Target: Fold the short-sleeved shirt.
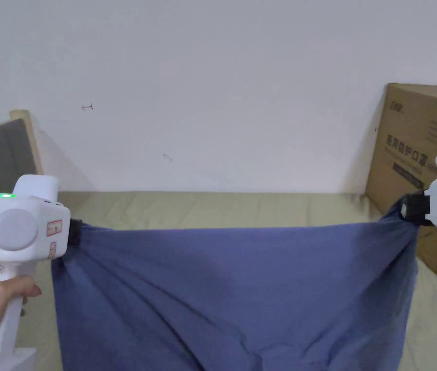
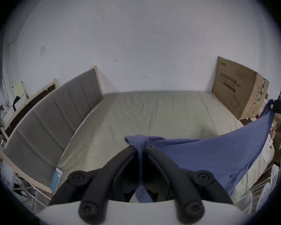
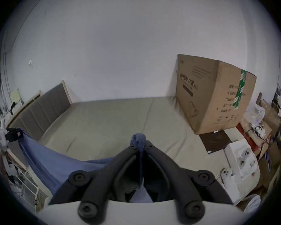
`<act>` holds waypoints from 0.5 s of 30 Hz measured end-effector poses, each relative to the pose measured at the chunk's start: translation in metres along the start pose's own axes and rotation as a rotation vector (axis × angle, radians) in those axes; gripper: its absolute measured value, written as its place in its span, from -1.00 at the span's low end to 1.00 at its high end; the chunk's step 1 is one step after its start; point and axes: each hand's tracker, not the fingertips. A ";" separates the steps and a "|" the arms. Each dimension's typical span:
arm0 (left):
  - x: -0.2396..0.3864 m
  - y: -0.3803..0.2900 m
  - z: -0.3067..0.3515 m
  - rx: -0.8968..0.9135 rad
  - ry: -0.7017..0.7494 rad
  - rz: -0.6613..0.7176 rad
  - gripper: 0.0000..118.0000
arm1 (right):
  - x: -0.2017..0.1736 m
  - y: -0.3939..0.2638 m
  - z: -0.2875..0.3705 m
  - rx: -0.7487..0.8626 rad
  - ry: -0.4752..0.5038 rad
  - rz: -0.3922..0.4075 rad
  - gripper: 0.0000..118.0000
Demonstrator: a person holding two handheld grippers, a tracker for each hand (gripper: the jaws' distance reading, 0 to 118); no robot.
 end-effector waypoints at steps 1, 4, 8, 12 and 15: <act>0.002 0.009 0.005 0.015 0.005 -0.011 -0.96 | 0.002 0.005 0.006 0.011 0.002 -0.012 -1.00; 0.006 0.031 0.010 0.055 0.027 -0.040 -0.96 | 0.003 0.020 0.016 0.040 0.000 -0.022 -1.00; 0.009 0.065 0.001 0.095 0.052 -0.027 -0.96 | -0.003 0.050 0.014 0.076 -0.004 -0.045 -1.00; 0.011 0.110 -0.023 0.124 0.087 -0.044 -0.96 | -0.014 0.095 -0.008 0.112 -0.025 -0.079 -1.00; 0.014 0.150 -0.040 0.153 0.129 -0.074 -0.96 | -0.021 0.134 -0.030 0.145 -0.033 -0.129 -1.00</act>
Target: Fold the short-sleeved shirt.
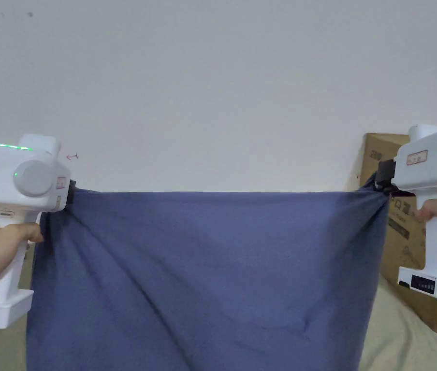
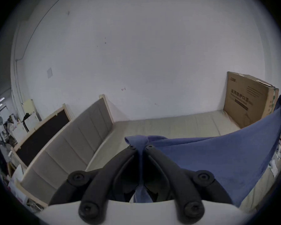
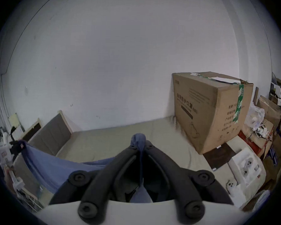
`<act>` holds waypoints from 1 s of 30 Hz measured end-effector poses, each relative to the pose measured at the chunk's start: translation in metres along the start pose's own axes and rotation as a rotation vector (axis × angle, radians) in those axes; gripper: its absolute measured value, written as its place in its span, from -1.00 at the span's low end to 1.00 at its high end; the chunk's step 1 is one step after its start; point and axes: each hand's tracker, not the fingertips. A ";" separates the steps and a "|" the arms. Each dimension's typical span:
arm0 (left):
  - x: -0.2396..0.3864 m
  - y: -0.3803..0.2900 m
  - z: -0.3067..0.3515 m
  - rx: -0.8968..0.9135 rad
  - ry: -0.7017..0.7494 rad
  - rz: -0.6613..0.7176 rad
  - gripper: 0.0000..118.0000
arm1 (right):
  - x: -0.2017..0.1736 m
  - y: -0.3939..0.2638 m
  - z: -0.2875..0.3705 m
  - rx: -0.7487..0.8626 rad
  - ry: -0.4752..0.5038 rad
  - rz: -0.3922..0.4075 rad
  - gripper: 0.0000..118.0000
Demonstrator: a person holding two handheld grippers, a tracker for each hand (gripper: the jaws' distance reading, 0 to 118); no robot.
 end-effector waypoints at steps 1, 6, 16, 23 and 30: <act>0.001 0.014 -0.007 0.019 0.021 0.000 -0.96 | -0.003 0.014 -0.012 0.008 0.008 -0.033 -1.00; -0.002 0.081 -0.045 0.097 0.043 0.015 -0.96 | -0.021 0.070 -0.058 0.042 -0.010 -0.077 -1.00; -0.001 0.144 -0.076 0.282 0.068 0.072 -0.96 | -0.043 0.146 -0.072 0.173 -0.041 -0.022 -1.00; 0.031 0.082 -0.154 0.145 0.095 0.005 -0.96 | -0.039 0.096 -0.126 0.061 -0.084 0.077 -1.00; 0.091 -0.071 -0.275 -0.193 0.067 -0.024 -0.96 | -0.007 -0.039 -0.248 -0.254 -0.143 0.062 -1.00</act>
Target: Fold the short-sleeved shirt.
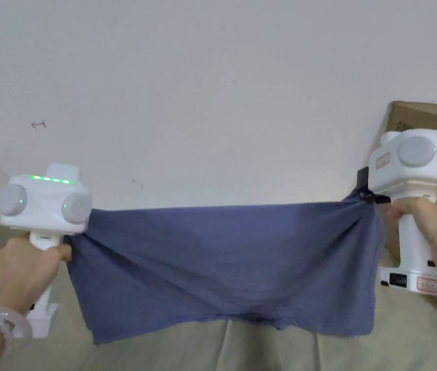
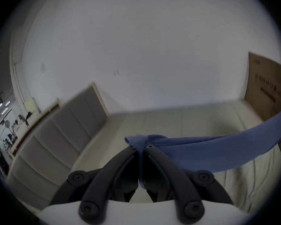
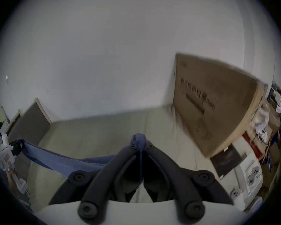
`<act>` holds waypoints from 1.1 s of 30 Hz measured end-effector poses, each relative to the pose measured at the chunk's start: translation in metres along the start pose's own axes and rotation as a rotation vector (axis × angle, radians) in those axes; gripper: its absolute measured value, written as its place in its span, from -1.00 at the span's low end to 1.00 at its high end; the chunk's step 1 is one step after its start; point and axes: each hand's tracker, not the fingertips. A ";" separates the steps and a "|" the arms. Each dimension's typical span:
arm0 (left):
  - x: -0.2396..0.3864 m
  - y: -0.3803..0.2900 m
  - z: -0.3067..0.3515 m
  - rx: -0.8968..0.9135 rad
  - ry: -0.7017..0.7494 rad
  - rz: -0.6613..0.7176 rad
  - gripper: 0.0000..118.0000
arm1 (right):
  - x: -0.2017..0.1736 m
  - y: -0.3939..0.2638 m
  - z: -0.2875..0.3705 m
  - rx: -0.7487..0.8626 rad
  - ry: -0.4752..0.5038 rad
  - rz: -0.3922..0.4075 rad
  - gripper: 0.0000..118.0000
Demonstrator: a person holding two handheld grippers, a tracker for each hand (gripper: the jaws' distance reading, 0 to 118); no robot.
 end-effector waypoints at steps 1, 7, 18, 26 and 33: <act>0.008 -0.021 -0.017 -0.059 -0.002 0.015 -0.96 | 0.002 -0.020 -0.022 -0.045 -0.011 0.003 -1.00; 0.039 -0.133 -0.082 -0.280 -0.045 -0.002 -0.96 | 0.017 -0.133 -0.113 -0.298 -0.037 -0.023 -1.00; 0.014 -0.226 -0.034 -0.351 -0.093 -0.023 -0.96 | 0.046 -0.233 -0.086 -0.418 -0.032 0.029 -1.00; -0.026 -0.289 0.082 -0.289 -0.118 -0.070 -0.96 | 0.063 -0.327 0.031 -0.423 -0.021 0.054 -1.00; -0.060 -0.361 0.190 -0.280 -0.129 -0.067 -0.96 | 0.095 -0.408 0.142 -0.398 0.016 -0.058 -1.00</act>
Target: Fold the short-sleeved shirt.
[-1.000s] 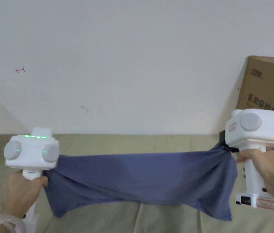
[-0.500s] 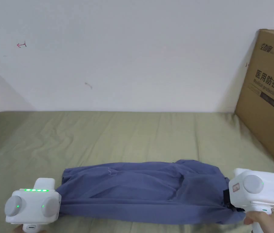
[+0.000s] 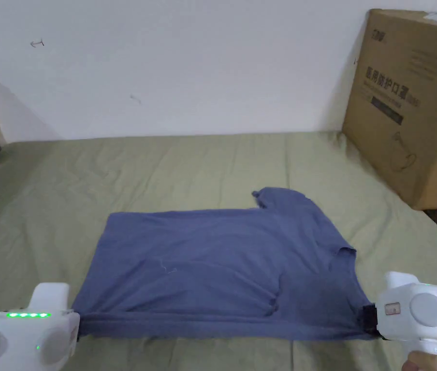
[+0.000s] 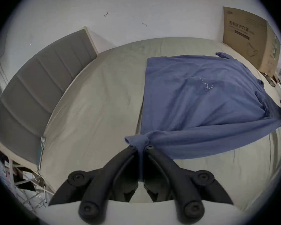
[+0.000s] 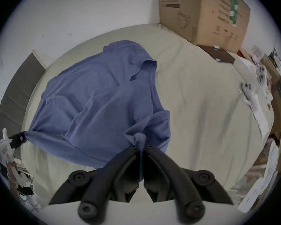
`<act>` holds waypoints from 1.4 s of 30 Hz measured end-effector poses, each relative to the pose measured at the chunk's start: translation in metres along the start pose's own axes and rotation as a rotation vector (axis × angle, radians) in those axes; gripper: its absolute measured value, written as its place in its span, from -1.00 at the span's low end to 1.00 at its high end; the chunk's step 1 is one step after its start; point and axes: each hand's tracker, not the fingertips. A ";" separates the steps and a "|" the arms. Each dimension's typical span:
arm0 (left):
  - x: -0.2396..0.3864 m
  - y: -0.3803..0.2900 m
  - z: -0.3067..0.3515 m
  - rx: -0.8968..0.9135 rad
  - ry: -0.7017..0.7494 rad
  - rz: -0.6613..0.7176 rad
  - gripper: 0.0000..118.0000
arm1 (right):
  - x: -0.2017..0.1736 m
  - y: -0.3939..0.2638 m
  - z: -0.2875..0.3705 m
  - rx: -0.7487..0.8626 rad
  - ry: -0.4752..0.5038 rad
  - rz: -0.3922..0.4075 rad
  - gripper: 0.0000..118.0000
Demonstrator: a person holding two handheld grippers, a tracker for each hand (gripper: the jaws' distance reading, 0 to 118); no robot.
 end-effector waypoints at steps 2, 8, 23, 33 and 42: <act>-0.003 -0.025 0.015 -0.012 -0.012 -0.004 -0.96 | 0.010 -0.026 0.010 -0.001 0.009 -0.016 -1.00; -0.002 -0.077 0.047 -0.044 -0.035 -0.019 -0.96 | 0.030 -0.081 0.027 -0.021 0.018 -0.056 -1.00; -0.009 -0.094 0.079 -0.096 -0.186 0.071 0.61 | 0.027 -0.102 0.064 0.042 0.022 -0.022 0.39; -0.021 -0.123 0.101 -0.062 -0.208 0.148 -1.00 | 0.005 -0.133 0.067 0.032 0.039 0.059 -1.00; -0.055 -0.075 0.064 -0.022 -0.204 0.284 0.41 | -0.007 -0.120 0.060 0.029 0.041 0.085 -1.00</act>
